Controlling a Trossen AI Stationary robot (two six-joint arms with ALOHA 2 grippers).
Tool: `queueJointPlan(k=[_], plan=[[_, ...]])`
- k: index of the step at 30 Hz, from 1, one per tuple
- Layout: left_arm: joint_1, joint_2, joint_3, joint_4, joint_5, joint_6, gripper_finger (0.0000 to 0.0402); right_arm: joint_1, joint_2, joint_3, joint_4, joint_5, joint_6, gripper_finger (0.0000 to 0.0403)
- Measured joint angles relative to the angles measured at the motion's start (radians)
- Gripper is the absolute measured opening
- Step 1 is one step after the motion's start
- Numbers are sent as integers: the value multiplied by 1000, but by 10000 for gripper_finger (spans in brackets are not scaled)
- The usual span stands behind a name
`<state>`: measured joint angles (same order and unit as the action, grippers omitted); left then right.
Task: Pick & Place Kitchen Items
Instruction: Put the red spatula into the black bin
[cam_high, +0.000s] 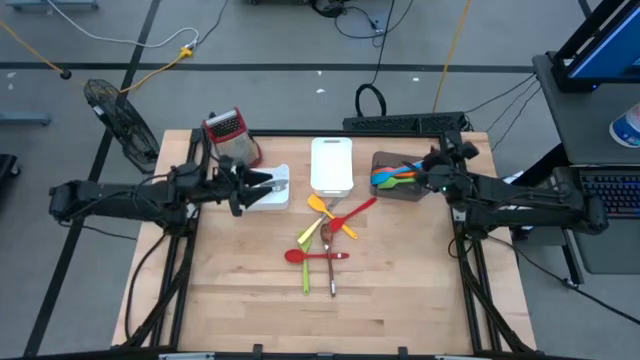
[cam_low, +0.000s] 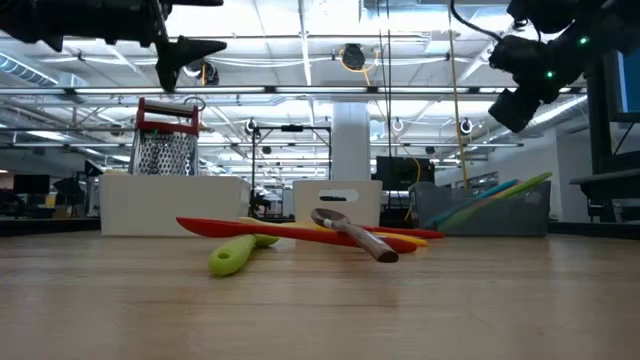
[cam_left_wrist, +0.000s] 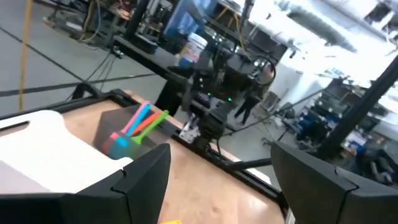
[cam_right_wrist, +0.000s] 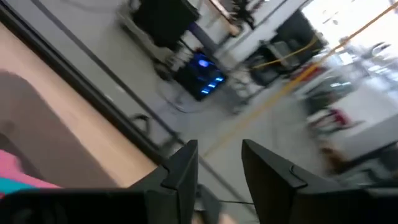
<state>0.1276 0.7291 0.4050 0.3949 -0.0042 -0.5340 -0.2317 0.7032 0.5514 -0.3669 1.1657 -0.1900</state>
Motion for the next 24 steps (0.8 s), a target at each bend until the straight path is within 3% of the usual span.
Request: queueJointPlan(k=[7,12,24], plan=[[-91,100,171,-322,-105,9,285,0,-42,0,-4,-106,157,118],[-139,220,331,-547,-159,-4,285,0,-67,0,-5,-199,182,120],[-206,595,690,-712,-267,2,285,0,-108,0,-5,-362,182,119]])
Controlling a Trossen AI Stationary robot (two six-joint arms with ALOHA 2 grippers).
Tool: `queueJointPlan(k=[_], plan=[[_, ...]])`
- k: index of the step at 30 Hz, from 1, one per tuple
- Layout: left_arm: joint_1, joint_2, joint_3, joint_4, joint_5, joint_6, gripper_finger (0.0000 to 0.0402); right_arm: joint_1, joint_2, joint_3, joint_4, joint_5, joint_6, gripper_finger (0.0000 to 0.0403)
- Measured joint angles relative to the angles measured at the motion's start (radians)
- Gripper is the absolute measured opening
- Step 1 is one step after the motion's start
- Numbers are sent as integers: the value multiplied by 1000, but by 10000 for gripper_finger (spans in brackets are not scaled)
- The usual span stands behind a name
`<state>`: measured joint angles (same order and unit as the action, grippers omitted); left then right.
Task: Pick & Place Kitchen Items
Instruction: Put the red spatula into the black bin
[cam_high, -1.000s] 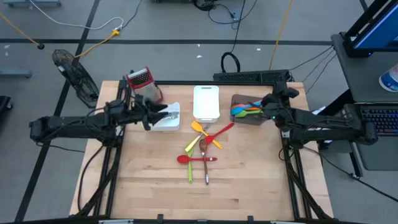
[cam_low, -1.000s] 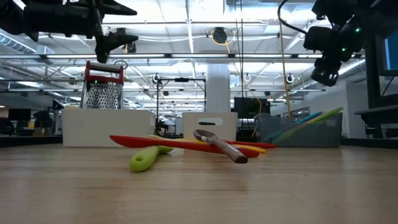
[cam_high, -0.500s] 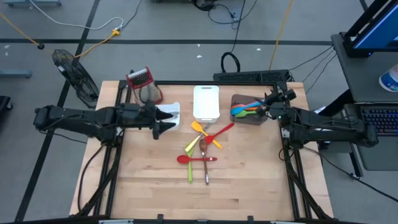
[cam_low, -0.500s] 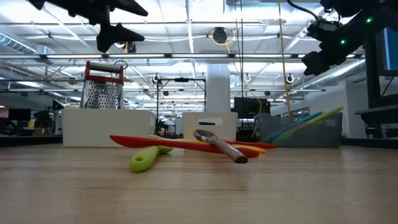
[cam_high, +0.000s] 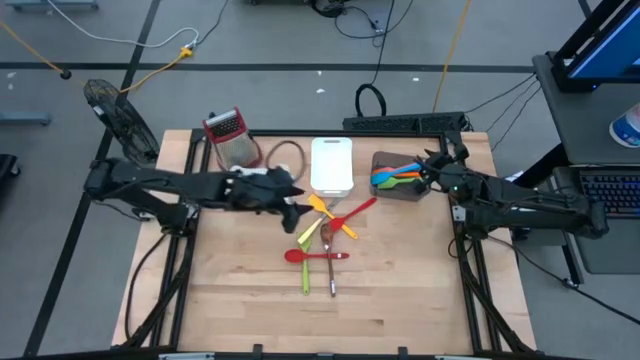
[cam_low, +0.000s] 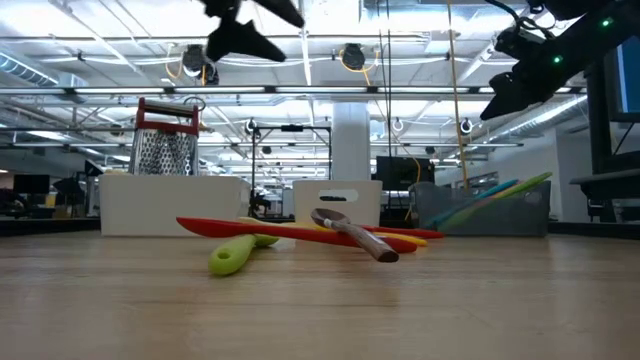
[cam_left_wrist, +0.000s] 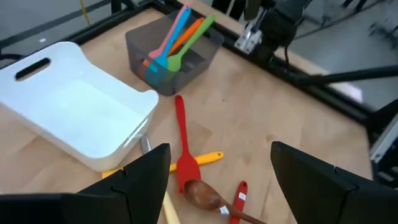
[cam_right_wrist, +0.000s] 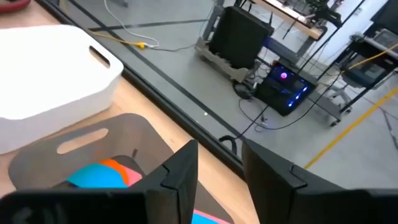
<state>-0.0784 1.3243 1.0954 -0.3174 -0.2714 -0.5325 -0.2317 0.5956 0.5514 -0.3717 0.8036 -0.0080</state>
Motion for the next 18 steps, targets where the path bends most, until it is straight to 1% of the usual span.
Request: queueJointPlan(k=[4,7,13,18], plan=[[-2,127,130,-84,0,-12,285,0,-30,0,0,2,8,118],[-2,212,217,-143,-1,-63,285,0,-62,0,1,3,8,119],[-5,347,357,-229,13,-263,285,0,-113,0,0,2,-5,117],[-23,425,425,-285,63,-481,285,0,-141,0,1,2,-8,117]])
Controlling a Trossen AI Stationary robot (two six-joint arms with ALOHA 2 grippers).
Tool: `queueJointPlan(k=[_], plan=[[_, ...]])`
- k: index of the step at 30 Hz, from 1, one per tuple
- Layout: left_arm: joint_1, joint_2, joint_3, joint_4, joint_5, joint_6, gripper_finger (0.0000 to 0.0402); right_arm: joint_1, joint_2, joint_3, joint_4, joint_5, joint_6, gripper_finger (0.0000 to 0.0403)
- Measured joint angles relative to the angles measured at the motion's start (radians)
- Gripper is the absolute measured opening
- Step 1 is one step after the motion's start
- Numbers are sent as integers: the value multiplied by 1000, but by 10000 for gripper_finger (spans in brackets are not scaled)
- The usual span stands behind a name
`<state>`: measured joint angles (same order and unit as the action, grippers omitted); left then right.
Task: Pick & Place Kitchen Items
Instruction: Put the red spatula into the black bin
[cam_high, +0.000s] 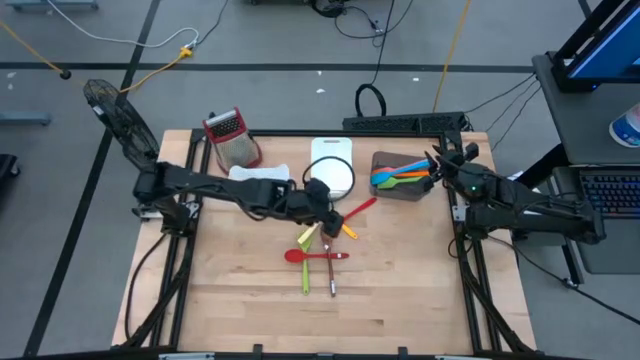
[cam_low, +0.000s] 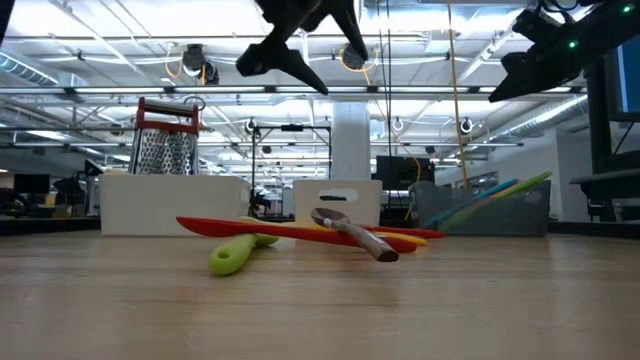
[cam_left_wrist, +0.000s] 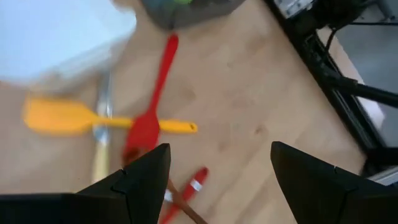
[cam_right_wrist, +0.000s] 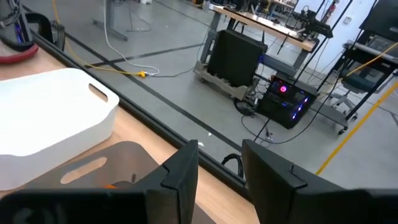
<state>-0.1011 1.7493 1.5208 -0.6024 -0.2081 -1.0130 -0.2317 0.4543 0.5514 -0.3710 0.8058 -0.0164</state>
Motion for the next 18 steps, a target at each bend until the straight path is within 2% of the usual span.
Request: queueJointPlan(k=[9,14,18], plan=[[-57,86,11,-9,41,-320,285,0,-11,0,0,0,-25,117],[-83,111,11,-27,42,-418,285,0,-11,0,0,-44,-26,118],[-96,116,11,-31,-3,-415,285,0,-11,0,0,-100,-54,118]])
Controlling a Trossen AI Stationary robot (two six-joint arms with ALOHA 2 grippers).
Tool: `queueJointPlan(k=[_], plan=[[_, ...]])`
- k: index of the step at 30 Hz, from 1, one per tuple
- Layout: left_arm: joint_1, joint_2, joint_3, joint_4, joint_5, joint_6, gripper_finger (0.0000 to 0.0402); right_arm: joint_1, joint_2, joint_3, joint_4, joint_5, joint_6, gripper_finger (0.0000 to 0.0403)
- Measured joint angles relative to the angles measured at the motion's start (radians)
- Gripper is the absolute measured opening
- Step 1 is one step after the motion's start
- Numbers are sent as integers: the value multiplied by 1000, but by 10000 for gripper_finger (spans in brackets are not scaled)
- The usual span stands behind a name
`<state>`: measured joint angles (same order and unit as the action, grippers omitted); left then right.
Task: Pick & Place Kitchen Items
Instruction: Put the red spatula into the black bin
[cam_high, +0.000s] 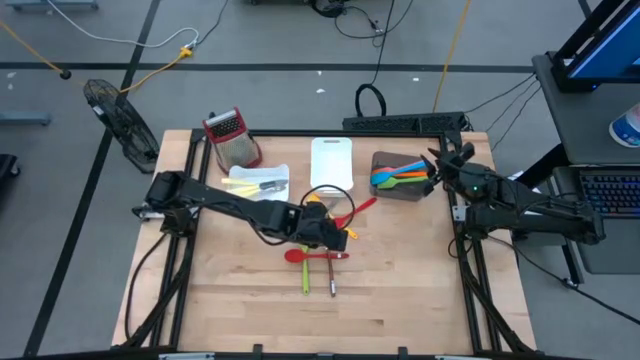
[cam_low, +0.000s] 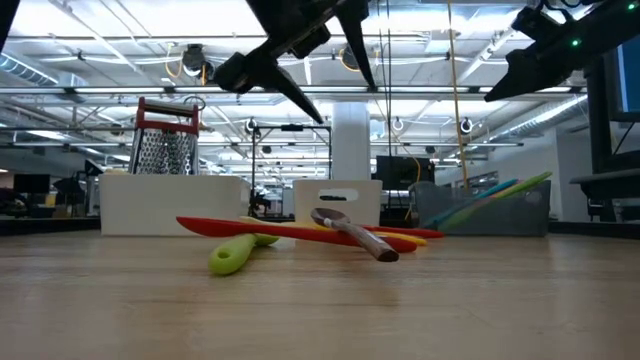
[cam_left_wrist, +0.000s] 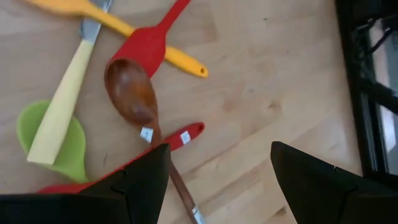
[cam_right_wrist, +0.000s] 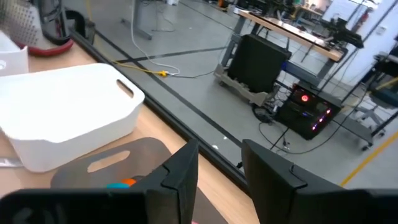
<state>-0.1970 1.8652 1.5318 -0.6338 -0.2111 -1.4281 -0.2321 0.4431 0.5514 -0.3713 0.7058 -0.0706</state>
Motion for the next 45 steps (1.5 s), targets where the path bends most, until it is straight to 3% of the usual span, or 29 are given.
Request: queueJointPlan(k=[5,14,22,26,31,37,45], plan=[[18,-1,0,9,-25,113,285,0,0,0,0,-3,-28,117],[105,-2,0,146,-4,460,285,0,0,0,0,-2,-28,120],[170,28,1,175,73,636,285,0,0,0,0,-1,-28,121],[177,89,60,158,74,723,285,0,0,0,0,-1,-28,119],[177,219,247,80,62,864,285,0,0,0,1,-1,-28,120],[199,330,414,-122,66,911,285,0,0,0,0,-1,-30,119],[191,357,433,-119,79,861,285,0,0,0,0,-1,-33,121]])
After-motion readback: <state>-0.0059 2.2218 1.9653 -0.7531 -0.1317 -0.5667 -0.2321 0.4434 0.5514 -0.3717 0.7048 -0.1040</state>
